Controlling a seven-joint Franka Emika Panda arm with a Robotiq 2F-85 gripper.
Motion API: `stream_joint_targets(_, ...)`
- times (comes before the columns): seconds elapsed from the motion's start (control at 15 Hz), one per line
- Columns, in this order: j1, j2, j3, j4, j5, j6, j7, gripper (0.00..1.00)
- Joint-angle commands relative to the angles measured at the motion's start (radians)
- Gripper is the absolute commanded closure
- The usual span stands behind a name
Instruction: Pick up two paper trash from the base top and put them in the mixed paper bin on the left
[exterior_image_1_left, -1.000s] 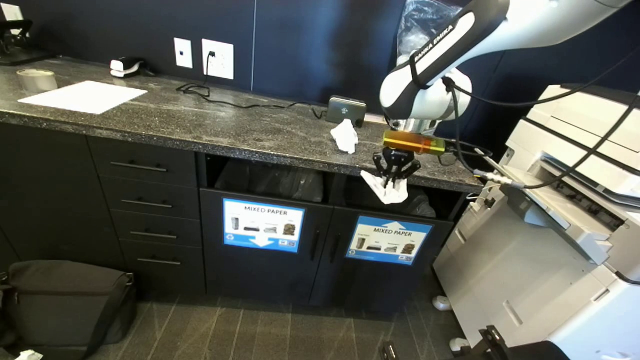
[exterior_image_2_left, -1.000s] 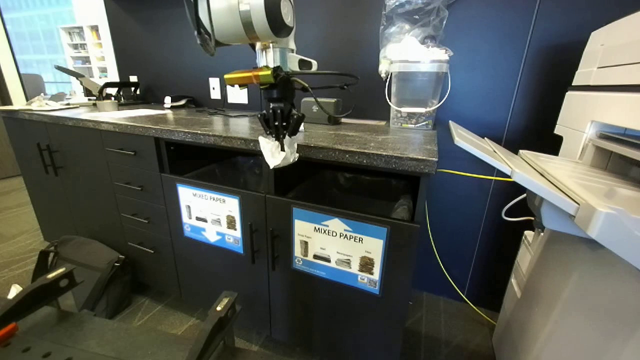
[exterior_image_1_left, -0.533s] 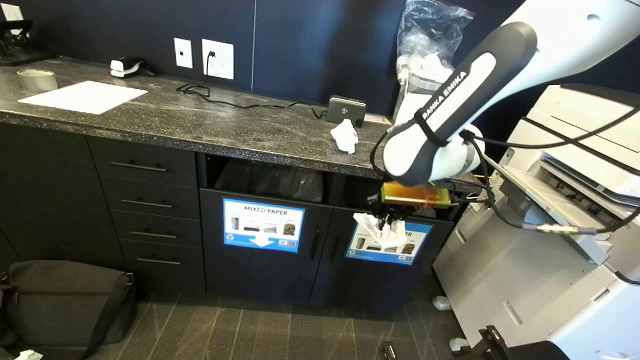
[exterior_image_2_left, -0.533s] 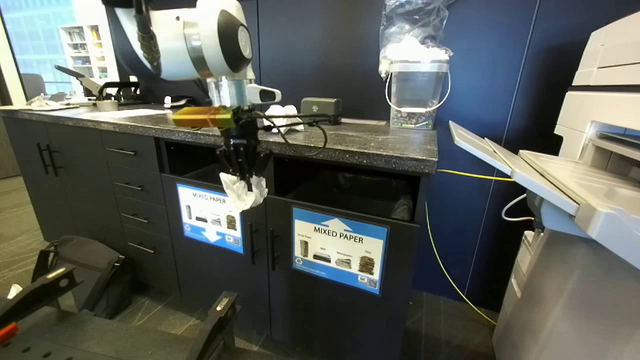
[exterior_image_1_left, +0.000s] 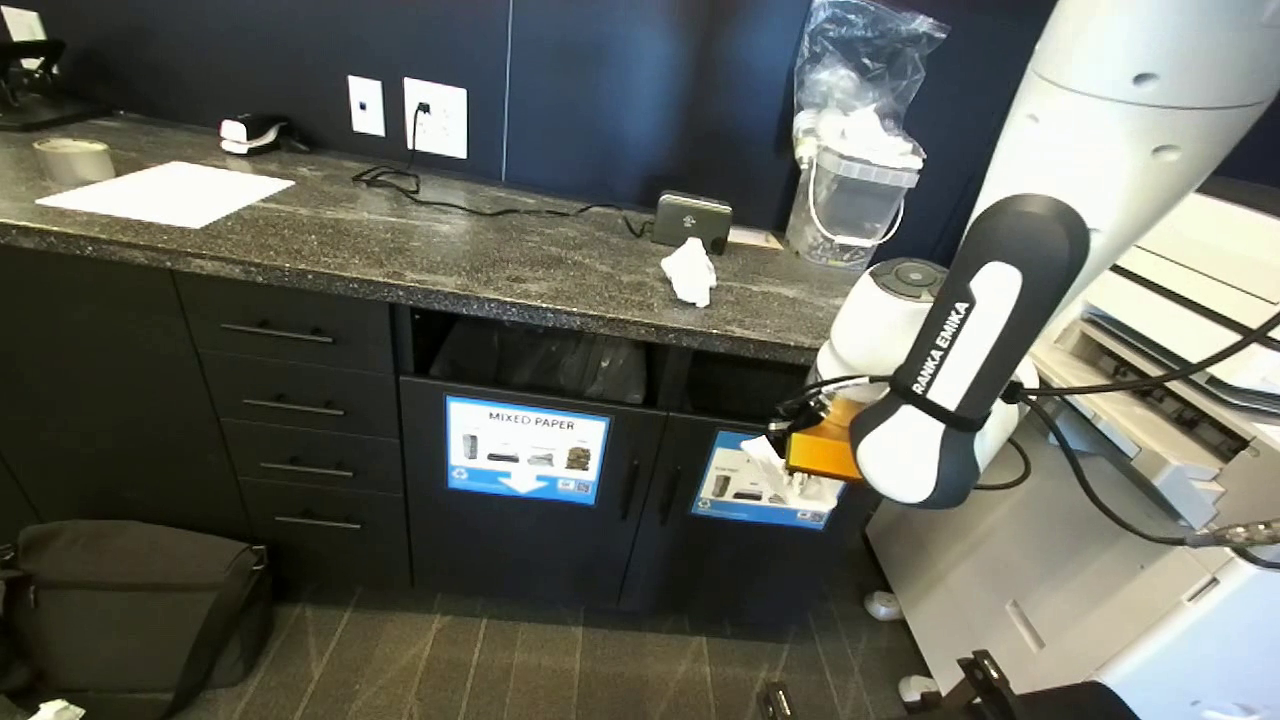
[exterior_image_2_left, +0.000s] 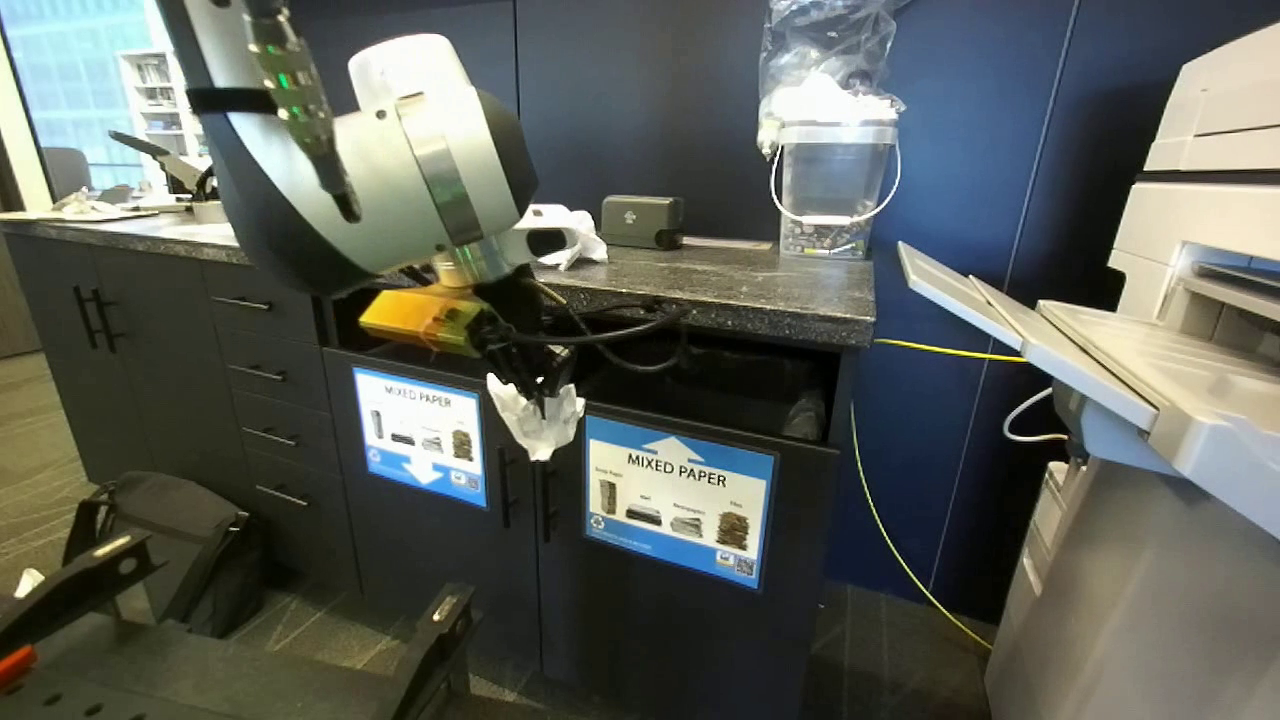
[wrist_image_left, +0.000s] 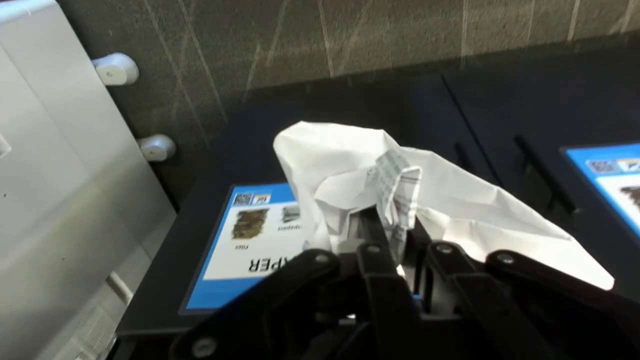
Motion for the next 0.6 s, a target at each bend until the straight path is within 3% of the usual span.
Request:
stream_joint_targets(0.0, 0.176, 0.249, -0.176, 0.090, 0.136, 0.186, 0.061, 0.87)
stream_joint_targets(0.13, 0.167, 0.322, -0.159, 0.118, 0.203, 0.223, 0.064, 0.87)
stream_joint_targets(0.2, 0.145, 0.345, -0.108, 0.125, 0.352, 0.233, -0.045, 0.87)
stream_joint_targets(0.53, 0.194, 0.514, -0.040, 0.155, 0.756, 0.364, -0.243, 0.87)
